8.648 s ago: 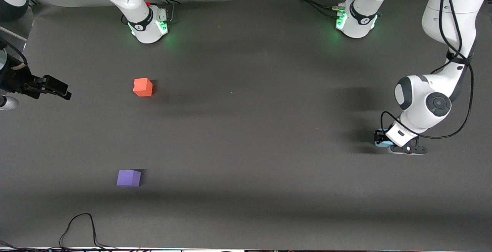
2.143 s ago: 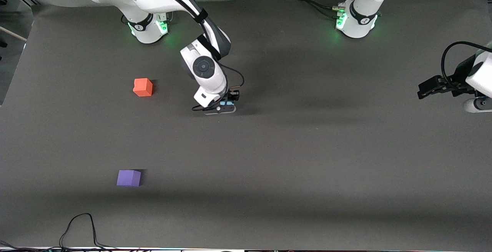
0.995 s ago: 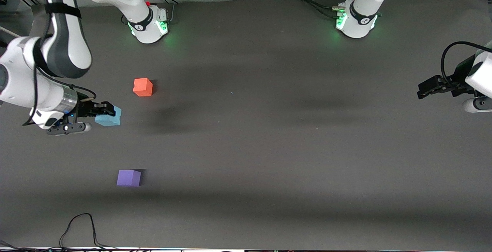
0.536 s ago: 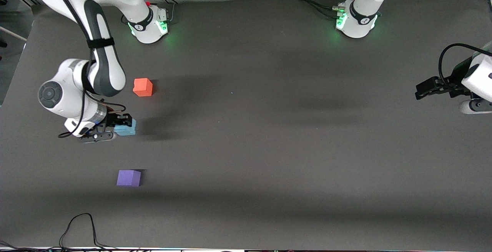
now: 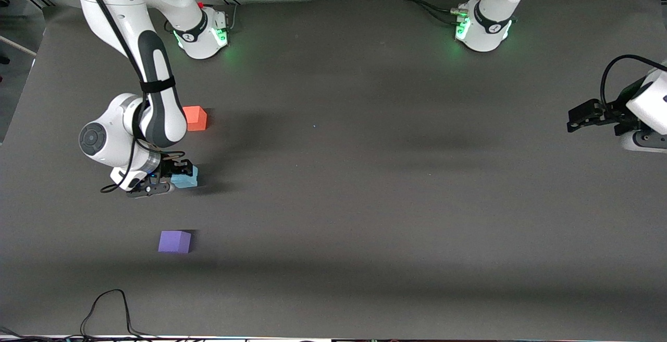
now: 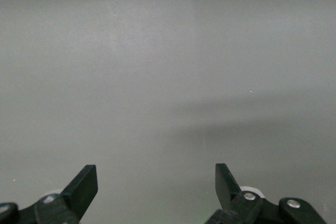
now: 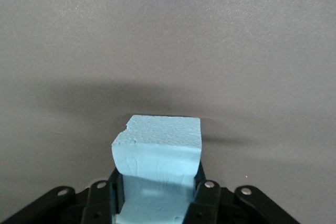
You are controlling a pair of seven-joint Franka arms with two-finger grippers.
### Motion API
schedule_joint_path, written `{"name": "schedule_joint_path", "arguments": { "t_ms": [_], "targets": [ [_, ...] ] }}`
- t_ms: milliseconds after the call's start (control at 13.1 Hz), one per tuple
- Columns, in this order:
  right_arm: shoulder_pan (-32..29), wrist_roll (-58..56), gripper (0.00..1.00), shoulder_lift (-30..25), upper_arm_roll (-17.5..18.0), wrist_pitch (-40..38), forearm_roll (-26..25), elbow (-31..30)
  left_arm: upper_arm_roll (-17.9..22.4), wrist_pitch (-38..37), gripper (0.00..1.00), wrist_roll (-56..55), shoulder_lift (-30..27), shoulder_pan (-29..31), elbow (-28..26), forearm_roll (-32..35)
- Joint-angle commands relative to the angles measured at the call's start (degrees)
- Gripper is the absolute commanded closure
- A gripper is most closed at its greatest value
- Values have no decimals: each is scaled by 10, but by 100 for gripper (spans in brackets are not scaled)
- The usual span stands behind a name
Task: Place blue block between orange and purple blocks
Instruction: 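Lower the blue block between orange and purple blocks, open right gripper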
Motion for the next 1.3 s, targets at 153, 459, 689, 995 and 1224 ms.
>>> {"name": "schedule_joint_path", "arguments": {
  "t_ms": [153,459,689,995,1224],
  "targets": [
    [7,-49,99,29,-6,15,59,2,2,2,0,-28,-10,-4,-2,8],
    [8,-67,94,40,-5,15,82,2,2,3,0,-20,-9,-4,-2,9],
    [8,-66,0,37,-5,10,82,3,0,3,0,-20,-9,-6,-2,19],
    [10,-51,0,-1,-12,-35,72,26,-2,2,0,-21,-10,-9,-2,32],
    [10,3,0,-16,-35,-130,-1,95,-1,4,0,-22,-10,-7,-3,25]
  ]
}}
